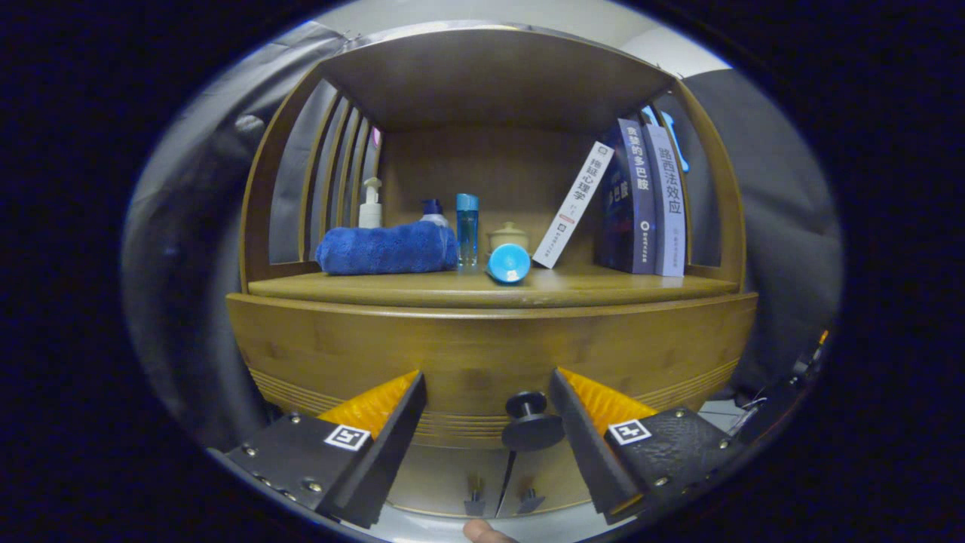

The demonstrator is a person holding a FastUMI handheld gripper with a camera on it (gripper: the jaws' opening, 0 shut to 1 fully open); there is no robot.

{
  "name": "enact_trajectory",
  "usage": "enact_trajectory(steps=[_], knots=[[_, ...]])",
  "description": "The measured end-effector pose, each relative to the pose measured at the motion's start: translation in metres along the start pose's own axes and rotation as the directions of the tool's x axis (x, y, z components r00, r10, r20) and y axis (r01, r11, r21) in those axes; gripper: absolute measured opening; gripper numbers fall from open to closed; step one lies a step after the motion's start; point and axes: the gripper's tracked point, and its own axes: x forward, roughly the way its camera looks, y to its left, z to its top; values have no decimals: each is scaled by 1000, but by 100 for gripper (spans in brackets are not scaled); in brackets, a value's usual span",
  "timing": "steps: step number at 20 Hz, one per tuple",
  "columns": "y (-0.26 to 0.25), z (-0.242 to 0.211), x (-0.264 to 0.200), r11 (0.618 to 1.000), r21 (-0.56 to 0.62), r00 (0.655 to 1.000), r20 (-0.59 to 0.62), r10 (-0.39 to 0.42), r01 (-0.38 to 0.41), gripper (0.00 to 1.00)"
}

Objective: Pull open the drawer, take out the items inside it, and place them on the countertop above the cabinet.

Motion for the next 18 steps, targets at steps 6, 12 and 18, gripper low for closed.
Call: enact_trajectory(steps=[6, 12, 18], knots=[[0, 1, 11, 1000, 9, 1000, 22, 13, -13, 100], [-27, -13, -21, 992, 124, 996, -84, 25, -15, 99], [-62, 18, -93, 987, 160, 994, -105, 9, 8, 99]])
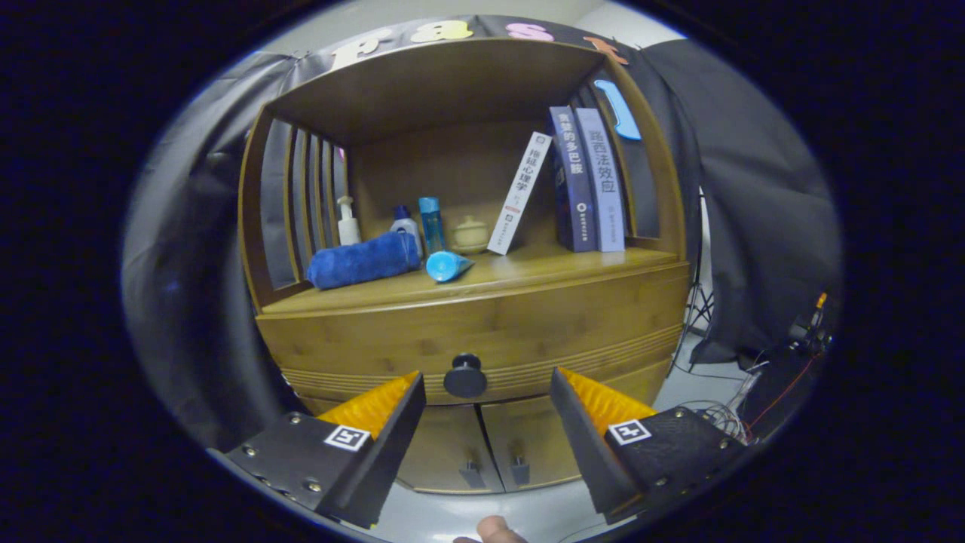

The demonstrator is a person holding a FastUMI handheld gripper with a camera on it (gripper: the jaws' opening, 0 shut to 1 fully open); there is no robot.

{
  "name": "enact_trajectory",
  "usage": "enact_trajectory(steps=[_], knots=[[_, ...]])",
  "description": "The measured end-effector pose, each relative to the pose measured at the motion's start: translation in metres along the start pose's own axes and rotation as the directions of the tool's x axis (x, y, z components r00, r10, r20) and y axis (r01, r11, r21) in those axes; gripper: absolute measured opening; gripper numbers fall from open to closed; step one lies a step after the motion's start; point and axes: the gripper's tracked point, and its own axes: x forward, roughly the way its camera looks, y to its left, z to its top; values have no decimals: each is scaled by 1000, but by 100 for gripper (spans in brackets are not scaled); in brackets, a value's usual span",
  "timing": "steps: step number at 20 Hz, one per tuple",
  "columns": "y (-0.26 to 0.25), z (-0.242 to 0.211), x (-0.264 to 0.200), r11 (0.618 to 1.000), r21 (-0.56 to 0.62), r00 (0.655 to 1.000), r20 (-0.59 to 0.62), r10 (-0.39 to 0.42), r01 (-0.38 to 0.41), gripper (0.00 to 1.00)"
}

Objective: Pull open the drawer, take out the items inside it, and place them on the countertop above the cabinet.

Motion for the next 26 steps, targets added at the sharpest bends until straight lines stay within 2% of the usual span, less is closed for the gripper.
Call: enact_trajectory(steps=[7, 10, 13, 17, 19, 22, 26], knots=[[2, 30, -90, 995, -101, 1000, 27, 9, -6, 99], [13, 65, -124, 988, -153, 996, 85, -12, 25, 99], [45, 104, -160, 981, -193, 990, 135, 27, 0, 99], [85, 151, -211, 980, -188, 972, 212, 103, -63, 99], [91, 166, -230, 981, -180, 967, 229, 109, -68, 98], [97, 174, -242, 977, -197, 963, 237, 125, -78, 96], [81, 169, -243, 984, -164, 971, 215, 100, -65, 96]])
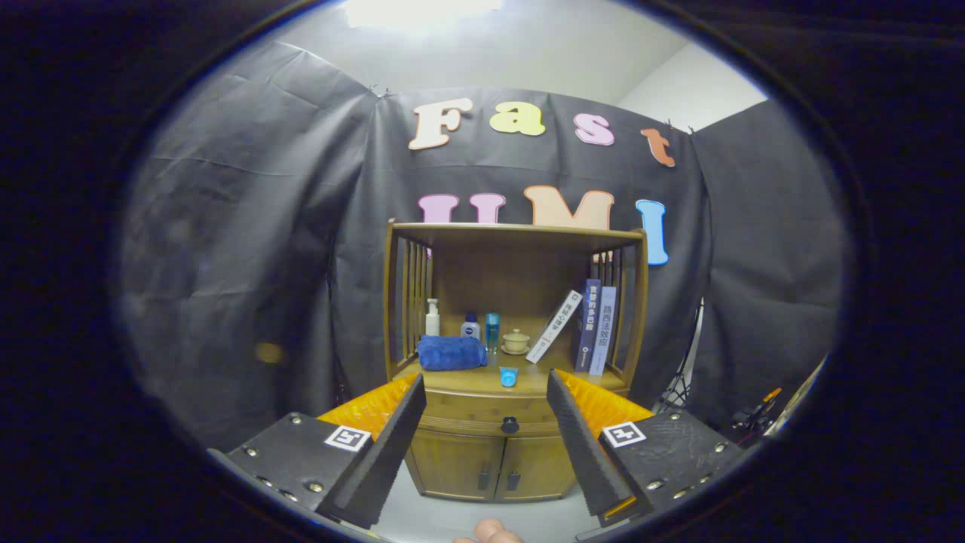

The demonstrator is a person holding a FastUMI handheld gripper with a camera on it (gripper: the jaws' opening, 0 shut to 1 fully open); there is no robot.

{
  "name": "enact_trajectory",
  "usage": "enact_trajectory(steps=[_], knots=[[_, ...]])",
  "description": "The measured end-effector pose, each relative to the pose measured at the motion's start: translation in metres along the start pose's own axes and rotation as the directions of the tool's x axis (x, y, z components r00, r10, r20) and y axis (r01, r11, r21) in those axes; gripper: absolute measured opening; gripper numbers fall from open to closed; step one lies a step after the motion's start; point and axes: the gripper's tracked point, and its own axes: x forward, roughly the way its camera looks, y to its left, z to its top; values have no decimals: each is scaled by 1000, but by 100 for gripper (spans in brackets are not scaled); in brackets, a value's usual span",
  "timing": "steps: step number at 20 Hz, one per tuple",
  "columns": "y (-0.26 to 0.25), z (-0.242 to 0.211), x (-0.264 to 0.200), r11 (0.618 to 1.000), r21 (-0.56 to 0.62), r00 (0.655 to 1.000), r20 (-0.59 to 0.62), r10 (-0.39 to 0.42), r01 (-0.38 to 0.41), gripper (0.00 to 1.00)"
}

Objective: Pull open the drawer, take out the items inside it, and place them on the countertop above the cabinet.

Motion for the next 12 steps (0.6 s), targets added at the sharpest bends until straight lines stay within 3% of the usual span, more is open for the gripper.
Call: enact_trajectory(steps=[5, 12], knots=[[-35, -11, 6, 1000, 1, 1000, 5, -26, 26, 96], [-60, -17, 14, 992, 129, 1000, 8, 10, -11, 97]])
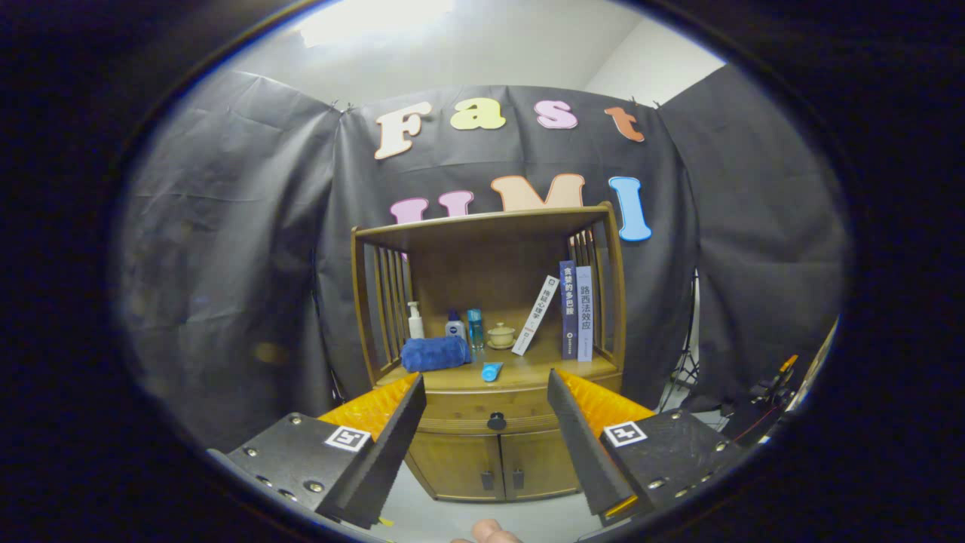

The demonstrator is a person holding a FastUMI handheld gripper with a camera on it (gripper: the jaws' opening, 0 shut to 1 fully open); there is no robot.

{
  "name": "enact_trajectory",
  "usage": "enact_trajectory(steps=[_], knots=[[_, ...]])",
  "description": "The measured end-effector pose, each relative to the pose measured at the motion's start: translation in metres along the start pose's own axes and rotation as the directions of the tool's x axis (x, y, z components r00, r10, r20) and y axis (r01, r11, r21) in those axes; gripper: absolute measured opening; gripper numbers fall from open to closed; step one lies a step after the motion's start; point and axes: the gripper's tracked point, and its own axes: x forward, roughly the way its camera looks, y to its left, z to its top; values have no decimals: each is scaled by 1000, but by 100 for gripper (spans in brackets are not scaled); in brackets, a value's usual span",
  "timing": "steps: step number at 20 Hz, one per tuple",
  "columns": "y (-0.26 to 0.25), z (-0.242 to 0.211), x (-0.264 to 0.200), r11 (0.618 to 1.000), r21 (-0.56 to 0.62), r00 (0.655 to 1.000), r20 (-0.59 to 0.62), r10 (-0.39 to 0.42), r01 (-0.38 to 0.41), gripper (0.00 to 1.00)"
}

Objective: Pull open the drawer, take out the items inside it, and place them on the countertop above the cabinet.

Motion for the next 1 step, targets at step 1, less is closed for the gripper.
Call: enact_trajectory(steps=[1], knots=[[0, -3, 0, 1000, 17, 1000, -4, 11, -11, 97]])
